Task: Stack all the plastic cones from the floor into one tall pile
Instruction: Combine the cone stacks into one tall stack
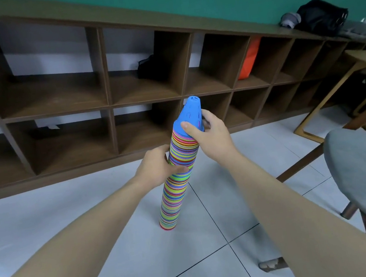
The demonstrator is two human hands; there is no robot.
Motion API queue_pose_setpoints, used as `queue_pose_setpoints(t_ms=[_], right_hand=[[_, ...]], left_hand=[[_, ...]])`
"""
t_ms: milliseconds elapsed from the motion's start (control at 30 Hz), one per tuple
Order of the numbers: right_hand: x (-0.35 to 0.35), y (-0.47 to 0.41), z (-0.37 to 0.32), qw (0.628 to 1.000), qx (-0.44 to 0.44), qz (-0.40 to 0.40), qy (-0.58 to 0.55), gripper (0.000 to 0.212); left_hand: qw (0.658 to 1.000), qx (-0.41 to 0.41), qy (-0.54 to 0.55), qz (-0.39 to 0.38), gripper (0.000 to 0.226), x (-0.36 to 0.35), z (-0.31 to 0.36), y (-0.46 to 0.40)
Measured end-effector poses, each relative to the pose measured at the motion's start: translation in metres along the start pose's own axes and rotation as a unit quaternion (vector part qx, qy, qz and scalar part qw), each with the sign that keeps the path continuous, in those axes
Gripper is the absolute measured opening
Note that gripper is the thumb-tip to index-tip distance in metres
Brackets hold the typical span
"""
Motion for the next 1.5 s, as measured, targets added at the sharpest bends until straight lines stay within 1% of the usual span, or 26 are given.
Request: queue_pose_setpoints(t_ms=[200,500,633,733,833,933,1000,1067,1167,1367,1500], right_hand=[[-0.004,-0.001,0.009,1.000,-0.006,0.011,-0.005,0.043],[-0.019,-0.001,0.014,1.000,-0.002,0.001,0.027,0.052],[-0.022,-0.001,0.013,1.000,-0.001,-0.003,0.027,0.052],[-0.023,-0.002,0.013,0.999,-0.004,-0.012,0.032,0.051],[-0.019,-0.009,0.013,0.999,-0.014,-0.029,0.041,0.047],[-0.016,-0.016,0.011,0.997,-0.013,-0.047,0.056,0.051],[-0.017,-0.016,0.011,0.998,-0.008,-0.048,0.045,0.053],[-0.021,-0.014,0.013,0.998,-0.004,-0.048,0.031,0.058],[-0.026,-0.012,0.020,0.999,-0.004,-0.044,0.001,0.064],[-0.031,-0.014,0.029,0.998,-0.018,-0.035,-0.047,0.050],[-0.033,-0.014,0.037,0.999,0.018,-0.026,-0.043,0.045]], left_hand=[[0.998,0.023,0.045,-0.023,0.064,-0.004,-0.004,-0.002],[0.996,0.045,0.073,-0.036,0.066,-0.003,-0.014,-0.001],[0.995,0.043,0.076,-0.041,0.063,-0.001,-0.015,0.002],[0.995,0.043,0.077,-0.041,0.066,0.000,-0.016,0.004],[0.996,0.047,0.061,-0.053,0.072,-0.003,-0.020,0.003],[0.996,0.054,0.003,-0.070,0.085,-0.004,-0.026,0.003],[0.994,0.069,-0.026,-0.081,0.088,-0.005,-0.032,0.006],[0.992,0.083,-0.038,-0.089,0.088,-0.007,-0.036,0.010],[0.990,0.077,-0.065,-0.095,0.087,-0.010,-0.042,0.012],[0.986,0.078,-0.076,-0.124,0.079,-0.021,-0.063,0.007],[0.981,0.096,-0.087,-0.146,0.076,-0.033,-0.088,0.012]])
Point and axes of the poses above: each hand's wrist, its own y-axis away from the middle knuckle, its own x-axis out of the back of the hand, z = x × y, the point moved 1 cm from there along -y, towards the middle knuckle
